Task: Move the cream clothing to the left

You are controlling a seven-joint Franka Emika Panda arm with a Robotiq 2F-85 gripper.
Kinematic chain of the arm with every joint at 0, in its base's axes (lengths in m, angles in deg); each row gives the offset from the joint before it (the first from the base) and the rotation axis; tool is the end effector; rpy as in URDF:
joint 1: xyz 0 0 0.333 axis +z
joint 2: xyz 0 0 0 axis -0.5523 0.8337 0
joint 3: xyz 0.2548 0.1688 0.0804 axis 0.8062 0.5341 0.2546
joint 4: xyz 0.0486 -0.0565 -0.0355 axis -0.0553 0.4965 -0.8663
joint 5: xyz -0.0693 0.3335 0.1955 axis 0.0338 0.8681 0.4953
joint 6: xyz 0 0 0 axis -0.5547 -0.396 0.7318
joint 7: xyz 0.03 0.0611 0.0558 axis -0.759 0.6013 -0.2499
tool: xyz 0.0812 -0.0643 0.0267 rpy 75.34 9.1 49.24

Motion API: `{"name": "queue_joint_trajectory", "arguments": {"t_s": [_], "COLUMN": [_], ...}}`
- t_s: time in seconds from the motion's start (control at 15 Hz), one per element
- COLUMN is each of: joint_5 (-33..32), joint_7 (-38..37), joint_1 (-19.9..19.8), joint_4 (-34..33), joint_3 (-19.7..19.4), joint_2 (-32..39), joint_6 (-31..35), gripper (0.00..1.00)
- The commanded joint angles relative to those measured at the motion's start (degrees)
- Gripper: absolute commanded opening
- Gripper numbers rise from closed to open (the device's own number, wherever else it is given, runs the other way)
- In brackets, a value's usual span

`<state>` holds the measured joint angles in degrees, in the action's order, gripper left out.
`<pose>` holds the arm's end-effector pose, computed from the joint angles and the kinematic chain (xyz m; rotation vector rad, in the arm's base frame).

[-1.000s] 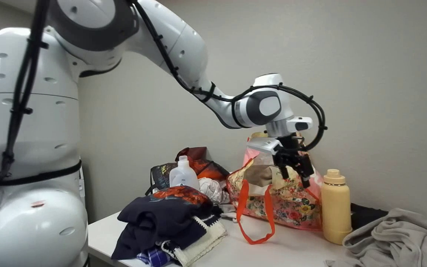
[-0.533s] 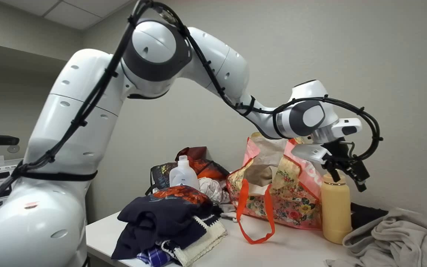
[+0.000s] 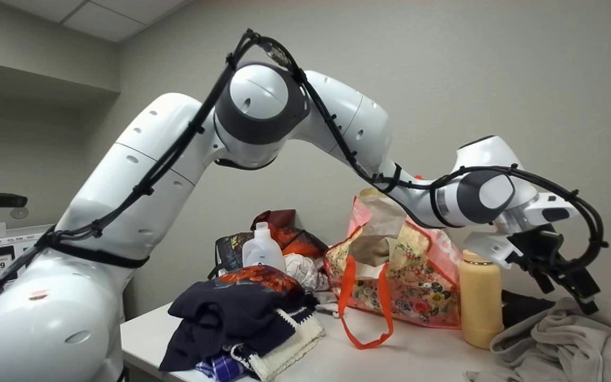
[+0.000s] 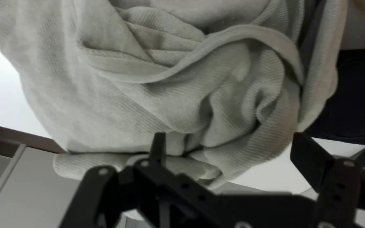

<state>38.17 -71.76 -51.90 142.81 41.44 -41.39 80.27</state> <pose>0.5859 -0.4357 0.3605 2.4895 -1.3432 0.6017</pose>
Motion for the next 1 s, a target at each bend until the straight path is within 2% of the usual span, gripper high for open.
{"name": "queue_joint_trajectory", "arguments": {"t_s": [0.0,0.33,0.4,0.47,0.93], "joint_5": [-0.14,0.41,0.66,0.72,0.81], "joint_7": [-3.74,-3.34,-3.18,-3.01,-2.98], "joint_1": [-0.75,-1.31,-1.39,-1.33,-1.25], "joint_4": [-2.79,-0.55,-0.40,0.31,1.56], "joint_3": [-2.12,-2.09,-1.82,-1.64,-1.82], "joint_2": [3.85,5.25,5.58,5.93,6.26], "joint_6": [-0.90,-0.97,-0.87,-0.24,-0.18], "gripper": [1.00,0.99,0.94,0.75,0.23]}}
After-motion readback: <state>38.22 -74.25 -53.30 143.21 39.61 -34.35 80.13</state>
